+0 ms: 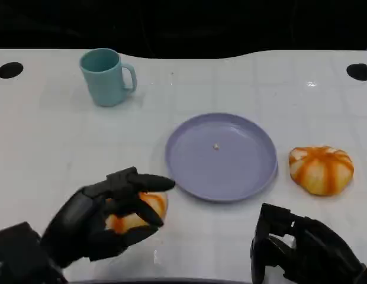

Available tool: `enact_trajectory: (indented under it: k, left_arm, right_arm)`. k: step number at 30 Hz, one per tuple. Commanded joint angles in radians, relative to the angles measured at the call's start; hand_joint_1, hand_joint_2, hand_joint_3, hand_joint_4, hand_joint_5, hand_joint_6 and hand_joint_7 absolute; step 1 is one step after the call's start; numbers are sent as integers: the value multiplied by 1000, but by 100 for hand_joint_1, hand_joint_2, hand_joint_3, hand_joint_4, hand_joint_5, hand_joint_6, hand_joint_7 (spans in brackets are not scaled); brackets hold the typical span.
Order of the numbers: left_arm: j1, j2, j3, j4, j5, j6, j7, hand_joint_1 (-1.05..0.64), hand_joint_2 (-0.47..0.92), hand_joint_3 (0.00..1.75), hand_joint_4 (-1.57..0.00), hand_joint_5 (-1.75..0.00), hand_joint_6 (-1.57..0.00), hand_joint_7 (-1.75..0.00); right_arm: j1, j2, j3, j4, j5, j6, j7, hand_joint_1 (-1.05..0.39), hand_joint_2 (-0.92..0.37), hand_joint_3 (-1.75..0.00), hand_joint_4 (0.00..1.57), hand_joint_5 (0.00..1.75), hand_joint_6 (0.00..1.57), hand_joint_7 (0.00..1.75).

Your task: Grasp the bread from the table and place it into the plate.

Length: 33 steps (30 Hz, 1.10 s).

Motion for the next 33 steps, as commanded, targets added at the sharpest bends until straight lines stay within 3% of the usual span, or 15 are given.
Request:
enact_trajectory:
  k: [1, 7, 15, 22, 33]
  left_arm:
    - [-10, 94, 6, -74, 178, -36, 95, -67, 92, 11, -42, -76, -40, -3]
    - [-13, 220, -12, -207, 569, -37, 253, -75, 92, 12, -42, -37, -34, 0]
    - [-56, 284, -111, -296, 909, 106, 263, -79, 92, 8, -40, -21, -26, 0]
    - [-122, 283, -221, -233, 1045, 216, 250, -77, 92, 3, -43, -13, -26, -1]
    - [-277, 228, -380, 65, 1061, 324, 260, -71, 91, 1, -49, -11, -33, -2]
  right_arm:
    - [2, -11, 1, -10, -10, -3, -6, -49, -92, -42, 59, 175, 44, 167]
    - [1, -8, 2, -7, 1, 5, 5, -48, -92, -43, 58, 175, 43, 166]
    - [1, -7, 2, -3, -1, 2, 9, -49, -92, -41, 60, 175, 44, 167]
    - [11, -12, 5, -27, -8, 27, -7, -49, -92, -41, 60, 175, 45, 167]
    - [22, -14, 7, -50, -7, 43, -9, -48, -92, -42, 60, 175, 43, 169]
